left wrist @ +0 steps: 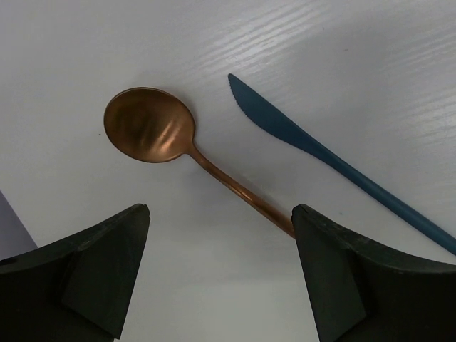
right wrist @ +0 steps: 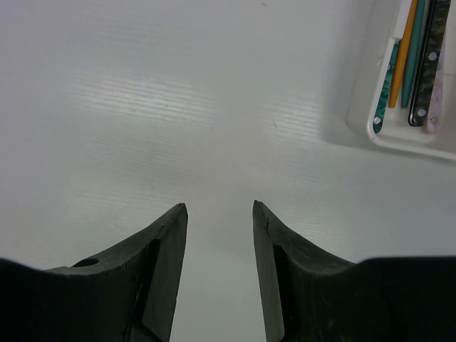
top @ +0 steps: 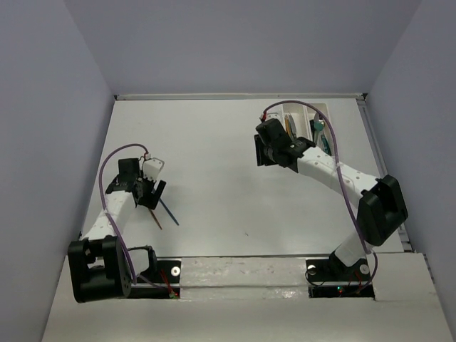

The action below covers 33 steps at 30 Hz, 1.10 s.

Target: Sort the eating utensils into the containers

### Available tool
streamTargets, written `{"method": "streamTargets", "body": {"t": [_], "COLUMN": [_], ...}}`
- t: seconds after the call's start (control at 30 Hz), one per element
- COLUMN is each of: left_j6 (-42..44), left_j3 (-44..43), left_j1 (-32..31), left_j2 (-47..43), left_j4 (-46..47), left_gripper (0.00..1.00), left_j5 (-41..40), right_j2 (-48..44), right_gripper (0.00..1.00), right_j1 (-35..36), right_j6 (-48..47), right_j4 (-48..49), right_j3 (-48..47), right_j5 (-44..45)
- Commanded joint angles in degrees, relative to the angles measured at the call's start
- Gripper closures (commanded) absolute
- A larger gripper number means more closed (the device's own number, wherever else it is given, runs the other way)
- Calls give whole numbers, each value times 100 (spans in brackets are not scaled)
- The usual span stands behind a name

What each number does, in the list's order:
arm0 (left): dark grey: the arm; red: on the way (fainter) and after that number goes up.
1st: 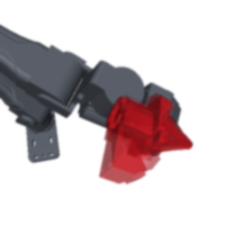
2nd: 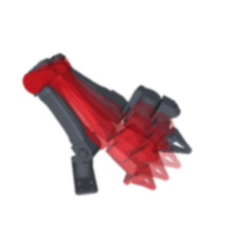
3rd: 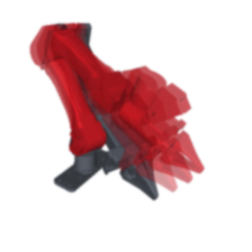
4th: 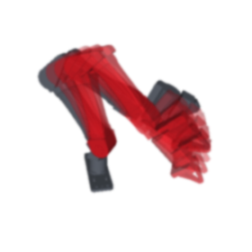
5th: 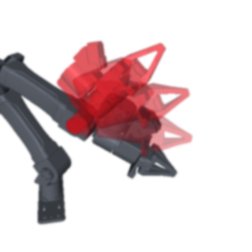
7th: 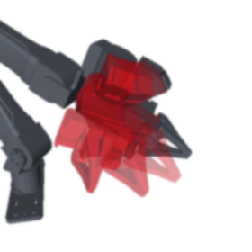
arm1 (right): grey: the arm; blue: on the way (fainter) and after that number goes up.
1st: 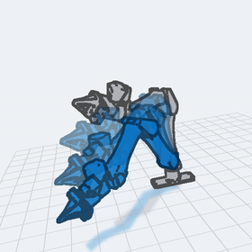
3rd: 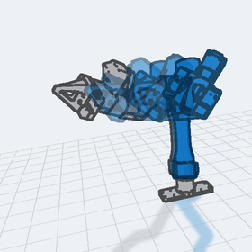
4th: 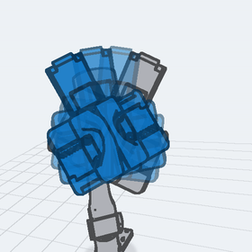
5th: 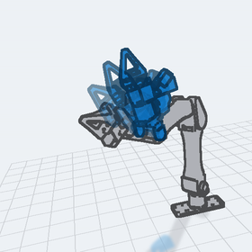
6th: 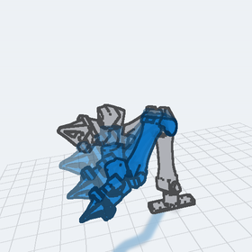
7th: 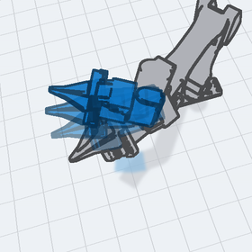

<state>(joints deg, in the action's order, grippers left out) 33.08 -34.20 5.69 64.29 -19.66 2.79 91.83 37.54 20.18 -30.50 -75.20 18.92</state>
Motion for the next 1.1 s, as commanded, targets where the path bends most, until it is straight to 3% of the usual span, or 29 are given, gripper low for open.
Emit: {"method": "streamTargets", "body": {"t": [0.0,0.4,1.07], "left_j6": [120,102,1306], "left_j3": [211,440,765], "left_j1": [-16,63,1741], "left_j2": [294,646,-330], "left_j4": [-231,112,-346], "left_gripper": [6,9,1], "left_j5": [108,-419,29], "right_j2": [19,-209,-148], "right_gripper": [52,52,52], "right_j1": [25,25,25], "right_j6": [214,91,-120], "right_j4": [431,721,642], "right_j3": [216,664,463], "right_j5": [165,139,24]}}
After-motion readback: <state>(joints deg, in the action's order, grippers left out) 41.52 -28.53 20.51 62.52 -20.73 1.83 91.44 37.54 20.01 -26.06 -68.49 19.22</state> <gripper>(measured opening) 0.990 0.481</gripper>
